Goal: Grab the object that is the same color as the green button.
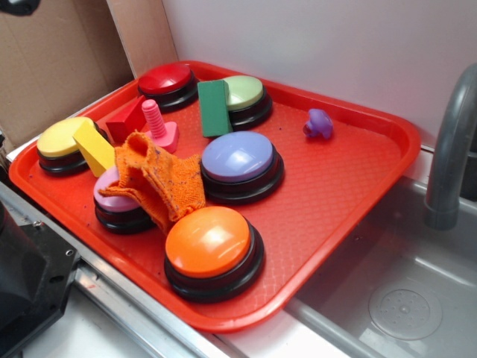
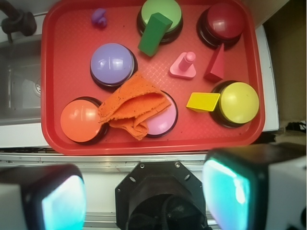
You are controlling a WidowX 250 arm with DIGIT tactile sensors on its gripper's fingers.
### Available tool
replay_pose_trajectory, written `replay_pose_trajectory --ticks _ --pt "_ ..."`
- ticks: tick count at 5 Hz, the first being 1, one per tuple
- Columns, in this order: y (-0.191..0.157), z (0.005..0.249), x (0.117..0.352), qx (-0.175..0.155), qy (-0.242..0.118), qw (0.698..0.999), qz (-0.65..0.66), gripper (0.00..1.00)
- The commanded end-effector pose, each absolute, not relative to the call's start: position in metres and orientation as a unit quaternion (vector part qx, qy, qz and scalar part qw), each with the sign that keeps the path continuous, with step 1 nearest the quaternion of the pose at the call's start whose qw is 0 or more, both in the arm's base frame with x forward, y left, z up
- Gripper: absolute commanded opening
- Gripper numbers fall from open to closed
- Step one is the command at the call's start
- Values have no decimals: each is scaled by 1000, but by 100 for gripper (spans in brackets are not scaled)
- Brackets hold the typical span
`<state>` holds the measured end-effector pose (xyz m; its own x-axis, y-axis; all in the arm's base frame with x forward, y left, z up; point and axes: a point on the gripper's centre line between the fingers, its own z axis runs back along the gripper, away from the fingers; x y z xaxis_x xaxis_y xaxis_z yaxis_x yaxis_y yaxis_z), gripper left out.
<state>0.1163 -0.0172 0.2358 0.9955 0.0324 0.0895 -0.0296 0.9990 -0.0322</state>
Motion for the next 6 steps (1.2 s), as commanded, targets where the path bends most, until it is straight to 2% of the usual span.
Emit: replay_pose_trajectory --ticks 1,2,3,4,5,6 --pt "-17 236 116 -15 -45 999 16 100" --pt "-19 227 138 -15 -53 998 41 100" --pt "-21 209 175 -6 -82 991 102 100" --pt "-20 194 202 6 -108 982 153 100" --pt "-11 172 237 30 -152 959 236 100" --pt "0 151 258 16 -193 932 307 100"
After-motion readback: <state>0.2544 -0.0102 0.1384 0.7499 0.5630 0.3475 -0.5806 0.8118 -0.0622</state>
